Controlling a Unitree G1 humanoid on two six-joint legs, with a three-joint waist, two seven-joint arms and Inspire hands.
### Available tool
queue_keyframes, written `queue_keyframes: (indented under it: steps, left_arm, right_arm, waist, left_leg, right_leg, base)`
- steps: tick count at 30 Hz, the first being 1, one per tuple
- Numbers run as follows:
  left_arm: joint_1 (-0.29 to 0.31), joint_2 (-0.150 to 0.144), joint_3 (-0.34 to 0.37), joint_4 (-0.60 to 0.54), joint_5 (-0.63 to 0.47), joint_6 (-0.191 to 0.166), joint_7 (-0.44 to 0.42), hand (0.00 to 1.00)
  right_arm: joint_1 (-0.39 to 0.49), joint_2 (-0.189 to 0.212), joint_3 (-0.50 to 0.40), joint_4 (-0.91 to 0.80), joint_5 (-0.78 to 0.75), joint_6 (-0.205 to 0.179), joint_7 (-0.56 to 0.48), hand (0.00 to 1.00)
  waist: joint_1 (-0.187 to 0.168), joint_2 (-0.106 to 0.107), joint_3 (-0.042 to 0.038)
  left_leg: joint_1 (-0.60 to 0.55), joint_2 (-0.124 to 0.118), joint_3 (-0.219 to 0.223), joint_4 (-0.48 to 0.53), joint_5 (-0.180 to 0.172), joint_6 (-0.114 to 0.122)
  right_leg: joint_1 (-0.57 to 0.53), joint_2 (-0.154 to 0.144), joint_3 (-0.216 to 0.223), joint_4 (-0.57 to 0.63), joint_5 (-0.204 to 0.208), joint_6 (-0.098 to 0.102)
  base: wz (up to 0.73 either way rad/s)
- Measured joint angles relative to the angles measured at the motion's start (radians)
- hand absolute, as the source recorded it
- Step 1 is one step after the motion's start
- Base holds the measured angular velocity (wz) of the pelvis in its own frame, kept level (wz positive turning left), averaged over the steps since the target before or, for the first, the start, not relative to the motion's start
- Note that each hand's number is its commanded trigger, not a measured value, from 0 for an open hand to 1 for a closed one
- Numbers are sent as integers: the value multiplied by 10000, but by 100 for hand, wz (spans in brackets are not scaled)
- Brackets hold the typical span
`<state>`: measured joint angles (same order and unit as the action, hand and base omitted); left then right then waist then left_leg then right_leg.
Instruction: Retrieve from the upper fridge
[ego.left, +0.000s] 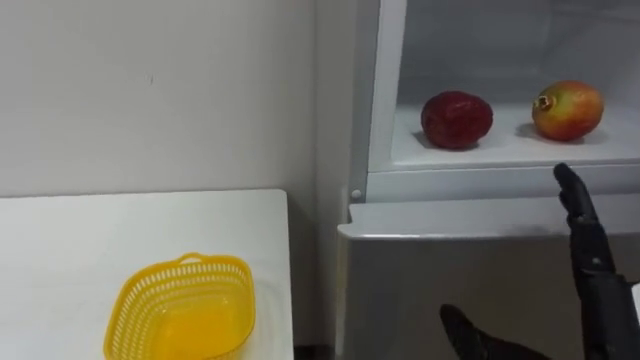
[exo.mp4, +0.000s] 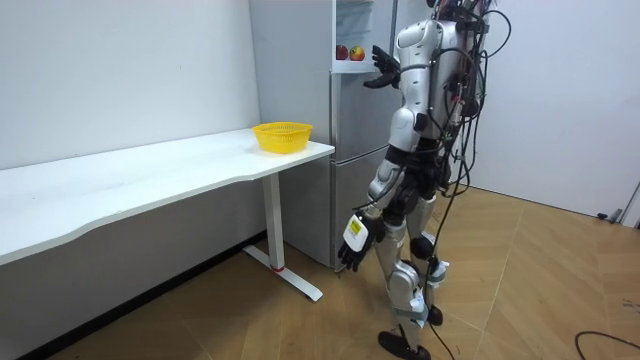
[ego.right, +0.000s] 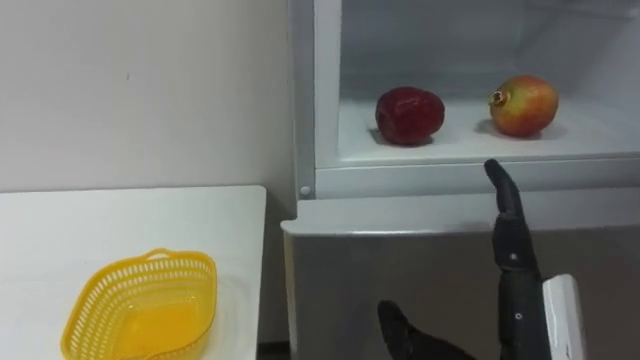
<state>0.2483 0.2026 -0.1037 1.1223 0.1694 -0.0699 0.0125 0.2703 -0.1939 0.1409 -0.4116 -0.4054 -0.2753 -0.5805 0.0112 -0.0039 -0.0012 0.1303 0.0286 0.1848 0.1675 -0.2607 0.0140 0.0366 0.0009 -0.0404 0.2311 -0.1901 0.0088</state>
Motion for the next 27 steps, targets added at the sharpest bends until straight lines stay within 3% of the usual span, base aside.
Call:
queue_keyframes:
  steps: [7, 13, 17, 20, 22, 27]
  left_arm:
    - [110, 35, -224, 67, -5, 6, -57, 0]
    - [50, 63, -213, -7, 0, 268, -451, 0]
    - [-34, 106, -206, -25, -3, 270, -460, 0]
    - [-79, 171, -176, -35, 57, 349, -452, 0]
    - [-87, 183, -170, -46, 439, 380, -445, 0]
    - [107, 159, -149, -460, 1123, 497, -533, 0]
  right_arm:
    - [-295, -47, -16, 0, 72, -201, -652, 0]
    - [-1320, -308, -18, 14, 877, -197, -573, 0]
    - [-1915, -528, -68, 167, 929, -190, -499, 0]
    - [-2235, -863, -201, 527, 1054, -147, -464, 0]
    - [-2544, -894, -379, 863, 1171, -152, -352, 0]
    - [-3326, -897, -924, 1263, 1265, -101, -101, 0]
  waist:
    - [-9, 8, -14]
    - [78, -37, -42]
    - [163, -151, 5]
    - [185, -316, -3]
    - [249, -399, 44]
    - [287, -427, 59]
  left_leg:
    - [15, -2, -184, 11, 3, -5]
    - [3, -3, -336, 22, 28, -36]
    - [47, -11, -487, 61, 34, -43]
    - [35, -29, -638, 151, 33, -43]
    - [36, -29, -695, 211, 33, -43]
    - [2, -34, -812, 231, 33, -43]
  right_leg:
    - [137, -13, -178, -113, 4, -4]
    - [177, -31, -343, -113, 4, -5]
    - [353, -44, -473, -235, 5, -7]
    - [545, -72, -646, -441, 14, -22]
    - [601, -80, -703, -443, 19, -30]
    - [620, -112, -915, -445, 19, -30]
  base:
    - [7]
    - [7]
    - [9]
    - [18]
    - [11]
    - [8]
